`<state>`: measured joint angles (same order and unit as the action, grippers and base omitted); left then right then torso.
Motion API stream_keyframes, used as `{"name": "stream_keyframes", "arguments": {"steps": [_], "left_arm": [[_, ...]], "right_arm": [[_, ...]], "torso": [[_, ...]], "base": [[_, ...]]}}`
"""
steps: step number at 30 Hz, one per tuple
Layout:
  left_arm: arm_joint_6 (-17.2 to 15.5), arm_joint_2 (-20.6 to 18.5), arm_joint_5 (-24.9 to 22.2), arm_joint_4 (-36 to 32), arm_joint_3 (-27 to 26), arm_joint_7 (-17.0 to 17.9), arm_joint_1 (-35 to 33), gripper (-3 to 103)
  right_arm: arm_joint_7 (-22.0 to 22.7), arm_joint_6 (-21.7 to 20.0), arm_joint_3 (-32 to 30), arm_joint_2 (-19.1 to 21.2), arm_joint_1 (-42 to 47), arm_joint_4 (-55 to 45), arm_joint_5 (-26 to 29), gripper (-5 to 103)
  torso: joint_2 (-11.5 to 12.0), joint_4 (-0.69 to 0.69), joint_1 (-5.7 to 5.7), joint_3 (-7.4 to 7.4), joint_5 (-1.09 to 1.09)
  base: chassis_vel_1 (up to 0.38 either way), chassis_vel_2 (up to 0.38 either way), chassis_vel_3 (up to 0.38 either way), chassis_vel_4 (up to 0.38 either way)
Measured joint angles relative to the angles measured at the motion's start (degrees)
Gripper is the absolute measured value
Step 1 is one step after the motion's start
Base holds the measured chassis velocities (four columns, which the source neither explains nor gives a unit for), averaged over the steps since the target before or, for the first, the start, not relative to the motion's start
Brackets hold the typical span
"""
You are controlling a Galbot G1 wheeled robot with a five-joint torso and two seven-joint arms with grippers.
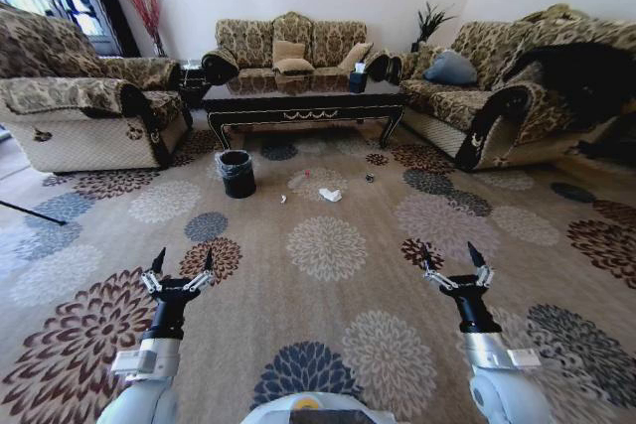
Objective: Move to the front of the table and pick up the trash from the floor, then place it into the trash bin.
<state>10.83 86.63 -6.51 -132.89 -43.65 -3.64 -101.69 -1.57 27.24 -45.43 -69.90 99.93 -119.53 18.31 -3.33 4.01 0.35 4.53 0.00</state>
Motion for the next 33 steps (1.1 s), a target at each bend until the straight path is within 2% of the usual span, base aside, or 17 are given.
{"name": "stream_keyframes", "arguments": {"steps": [16,33], "left_arm": [[0.3,0.4,-0.1,-1.9,-1.0,0.0,-1.0,100],[0.8,0.7,0.3,-1.4,-0.7,0.0,-0.8,100]], "right_arm": [[-0.3,0.0,1.2,-0.2,-0.3,0.8,-0.8,100],[-0.5,0.3,1.7,-0.6,-0.6,1.8,-1.4,100]], "torso": [[-0.3,0.00,0.04,0.27,0.01],[-0.5,0.01,0.11,0.43,0.01]], "base": [[-0.054,0.040,0.045,-0.047],[-0.299,0.285,0.303,-0.275]]}}
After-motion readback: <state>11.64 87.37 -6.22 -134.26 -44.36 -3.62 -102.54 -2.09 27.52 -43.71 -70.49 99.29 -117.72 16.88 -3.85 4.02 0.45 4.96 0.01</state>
